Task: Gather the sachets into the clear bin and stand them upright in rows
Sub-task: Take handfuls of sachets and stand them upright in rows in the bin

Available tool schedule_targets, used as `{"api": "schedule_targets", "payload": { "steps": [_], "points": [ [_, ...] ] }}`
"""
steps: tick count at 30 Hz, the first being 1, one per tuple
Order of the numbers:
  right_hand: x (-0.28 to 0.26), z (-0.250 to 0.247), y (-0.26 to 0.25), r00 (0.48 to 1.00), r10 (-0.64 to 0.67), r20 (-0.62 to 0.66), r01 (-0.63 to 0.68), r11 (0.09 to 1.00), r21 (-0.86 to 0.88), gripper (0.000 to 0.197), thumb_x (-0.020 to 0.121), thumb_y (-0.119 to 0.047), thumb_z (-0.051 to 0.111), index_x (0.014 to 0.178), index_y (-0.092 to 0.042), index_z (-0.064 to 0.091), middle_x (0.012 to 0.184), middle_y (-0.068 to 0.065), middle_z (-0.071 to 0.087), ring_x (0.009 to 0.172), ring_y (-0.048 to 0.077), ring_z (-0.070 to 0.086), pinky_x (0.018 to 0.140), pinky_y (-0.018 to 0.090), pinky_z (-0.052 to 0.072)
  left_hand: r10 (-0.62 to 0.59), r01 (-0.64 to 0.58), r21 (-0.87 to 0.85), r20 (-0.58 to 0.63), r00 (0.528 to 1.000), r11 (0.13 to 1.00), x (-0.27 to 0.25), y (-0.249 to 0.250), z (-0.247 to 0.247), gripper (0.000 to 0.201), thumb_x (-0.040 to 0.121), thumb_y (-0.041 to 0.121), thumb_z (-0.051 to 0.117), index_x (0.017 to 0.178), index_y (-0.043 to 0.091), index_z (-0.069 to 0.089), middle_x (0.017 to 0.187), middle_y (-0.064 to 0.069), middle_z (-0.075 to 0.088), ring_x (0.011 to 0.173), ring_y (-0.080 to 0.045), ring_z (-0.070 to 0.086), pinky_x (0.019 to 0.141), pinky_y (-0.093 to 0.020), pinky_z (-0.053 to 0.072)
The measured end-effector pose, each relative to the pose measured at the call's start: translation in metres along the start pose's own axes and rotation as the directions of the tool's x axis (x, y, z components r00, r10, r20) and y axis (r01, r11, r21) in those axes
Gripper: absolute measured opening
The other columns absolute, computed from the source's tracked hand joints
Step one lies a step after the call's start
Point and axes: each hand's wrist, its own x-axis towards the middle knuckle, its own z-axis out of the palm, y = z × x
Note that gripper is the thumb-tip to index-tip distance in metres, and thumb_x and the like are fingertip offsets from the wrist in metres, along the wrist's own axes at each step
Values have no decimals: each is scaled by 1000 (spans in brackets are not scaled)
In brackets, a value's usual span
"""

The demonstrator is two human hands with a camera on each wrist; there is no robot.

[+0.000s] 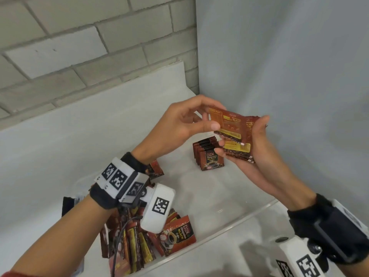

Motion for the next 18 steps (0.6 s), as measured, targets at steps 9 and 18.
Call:
{"api": "schedule_targets", "payload": {
  "steps": [9, 18],
  "points": [
    [-5, -1, -5, 990, 102, 97, -99, 994, -38, 39, 81, -28, 62, 114, -7, 63, 105, 11, 71, 95, 22, 69, 83, 34, 57, 49, -54, 38, 126, 991, 998, -5, -10, -6, 13, 83, 1, 66, 89, 12, 71, 107, -6, 59, 99, -14, 58, 82, -41, 55],
    [-3, 0, -5, 998, 70, 6, -70, 998, 2, 40, 77, -11, 64, 117, -9, 62, 106, 9, 73, 96, 23, 71, 85, 34, 57, -27, 24, 92, 37, 999, 995, -6, -7, -9, 27, 99, 0, 44, 114, 12, 64, 110, -15, 59, 99, -22, 60, 80, -33, 56]
  ]
}}
